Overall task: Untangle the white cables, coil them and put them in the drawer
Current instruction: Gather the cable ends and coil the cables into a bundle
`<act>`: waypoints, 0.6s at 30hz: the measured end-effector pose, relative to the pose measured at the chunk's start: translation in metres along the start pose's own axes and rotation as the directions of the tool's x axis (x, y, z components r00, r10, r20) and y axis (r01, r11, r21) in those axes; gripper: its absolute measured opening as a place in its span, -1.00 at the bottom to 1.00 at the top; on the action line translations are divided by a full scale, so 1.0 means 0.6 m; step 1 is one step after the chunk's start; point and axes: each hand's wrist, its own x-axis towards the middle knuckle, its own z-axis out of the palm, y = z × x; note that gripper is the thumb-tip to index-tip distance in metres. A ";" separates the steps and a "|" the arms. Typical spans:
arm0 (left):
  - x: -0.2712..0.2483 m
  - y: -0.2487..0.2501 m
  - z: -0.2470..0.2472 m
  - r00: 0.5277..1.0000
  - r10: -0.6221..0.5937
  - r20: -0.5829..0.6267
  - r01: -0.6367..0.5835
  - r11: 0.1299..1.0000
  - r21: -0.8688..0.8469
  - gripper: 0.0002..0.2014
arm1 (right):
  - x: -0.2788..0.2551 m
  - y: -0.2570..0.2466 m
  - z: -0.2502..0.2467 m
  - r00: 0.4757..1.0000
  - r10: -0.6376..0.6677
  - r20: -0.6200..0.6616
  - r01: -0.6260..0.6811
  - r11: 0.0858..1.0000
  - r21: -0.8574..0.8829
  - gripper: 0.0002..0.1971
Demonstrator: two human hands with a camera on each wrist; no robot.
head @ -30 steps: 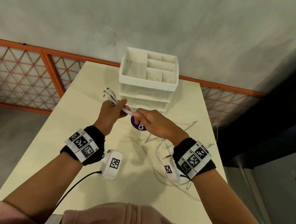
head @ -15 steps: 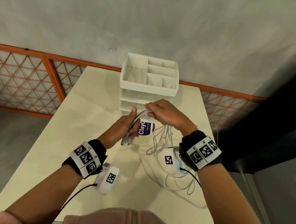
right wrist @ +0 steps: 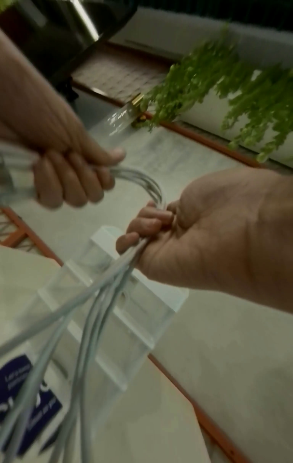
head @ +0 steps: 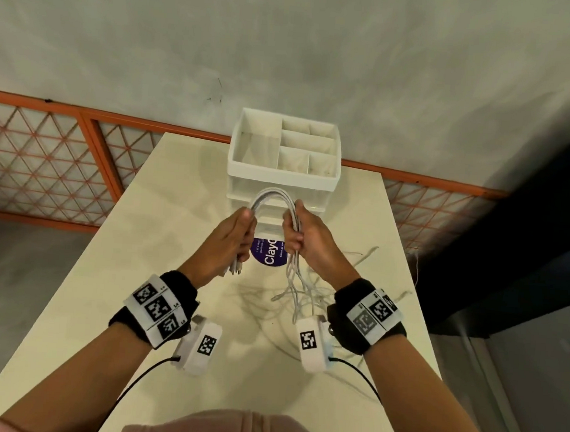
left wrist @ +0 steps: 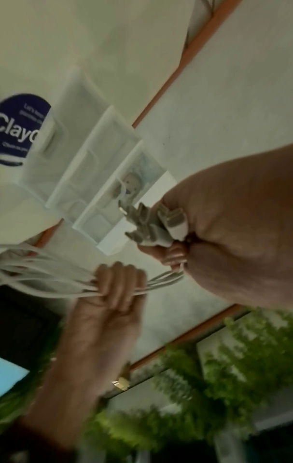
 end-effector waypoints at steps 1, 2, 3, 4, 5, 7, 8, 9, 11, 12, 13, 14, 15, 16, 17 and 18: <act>0.001 -0.004 0.009 1.000 -0.003 0.003 0.003 1.000 -0.005 -0.64 | 0.002 -0.006 0.007 1.000 -0.010 -0.014 0.011 0.999 0.032 -0.60; 0.001 -0.006 0.018 1.000 -0.007 0.006 0.007 1.000 -0.018 -0.62 | 0.004 -0.009 0.013 1.000 -0.020 -0.019 0.021 0.999 0.041 -0.66; 0.002 -0.006 0.026 1.000 -0.017 0.006 0.018 0.999 -0.039 -0.59 | 0.004 -0.013 0.017 0.999 -0.027 -0.018 0.028 0.999 0.040 -0.71; 0.002 -0.006 0.032 1.000 -0.027 0.002 0.028 0.998 -0.056 -0.54 | 0.004 -0.016 0.021 0.999 -0.032 -0.020 0.032 0.999 0.031 -0.72; 0.003 -0.006 0.035 0.999 -0.033 -0.003 0.033 0.997 -0.067 -0.52 | 0.005 -0.018 0.023 0.999 -0.039 -0.032 0.039 0.999 0.020 -0.72; 0.005 -0.004 0.037 0.999 -0.023 -0.023 0.021 0.998 -0.059 -0.59 | 0.004 -0.020 0.022 0.995 -0.072 -0.068 0.071 0.997 -0.018 -0.68; 0.007 -0.003 0.035 0.999 -0.015 -0.050 0.013 0.999 -0.040 -0.62 | 0.004 -0.022 0.019 0.992 -0.102 -0.079 0.098 0.994 -0.048 -0.64; 0.009 -0.003 0.032 0.996 -0.012 -0.087 0.011 1.000 -0.012 -0.60 | 0.002 -0.023 0.016 0.988 -0.129 -0.087 0.122 0.989 -0.085 -0.61; 0.016 -0.005 0.022 0.989 -0.013 -0.145 0.027 0.995 0.095 -0.54 | 0.000 -0.025 0.008 0.979 -0.177 -0.104 0.157 0.971 -0.180 -0.55; 0.019 -0.006 0.019 0.990 -0.018 -0.143 0.040 0.988 0.151 -0.52 | -0.001 -0.026 0.005 0.973 -0.206 -0.101 0.179 0.956 -0.231 -0.57; 0.021 -0.007 0.017 0.992 -0.025 -0.126 0.049 0.979 0.196 -0.51 | -0.001 -0.027 0.002 0.966 -0.245 -0.086 0.211 0.935 -0.286 -0.62; 0.022 -0.008 0.017 0.994 -0.033 -0.106 0.057 0.972 0.229 -0.50 | 0.000 -0.027 -0.002 0.954 -0.292 -0.066 0.252 0.903 -0.348 -0.70; 0.022 -0.007 0.018 0.995 -0.047 -0.090 0.068 0.966 0.249 -0.49 | 0.001 -0.027 -0.006 0.940 -0.338 -0.046 0.291 0.865 -0.409 -0.75; 0.022 -0.004 0.019 0.995 -0.066 -0.074 0.083 0.962 0.262 -0.48 | 0.003 -0.026 -0.011 0.924 -0.382 -0.026 0.328 0.824 -0.462 -0.75; 0.021 -0.002 0.019 0.995 -0.085 -0.056 0.097 0.959 0.268 -0.48 | 0.004 -0.025 -0.015 0.904 -0.427 -0.002 0.367 0.780 -0.507 -0.71; 0.021 -0.001 0.019 0.994 -0.101 -0.041 0.108 0.957 0.270 -0.47 | 0.004 -0.022 -0.019 0.886 -0.464 0.023 0.398 0.732 -0.553 -0.65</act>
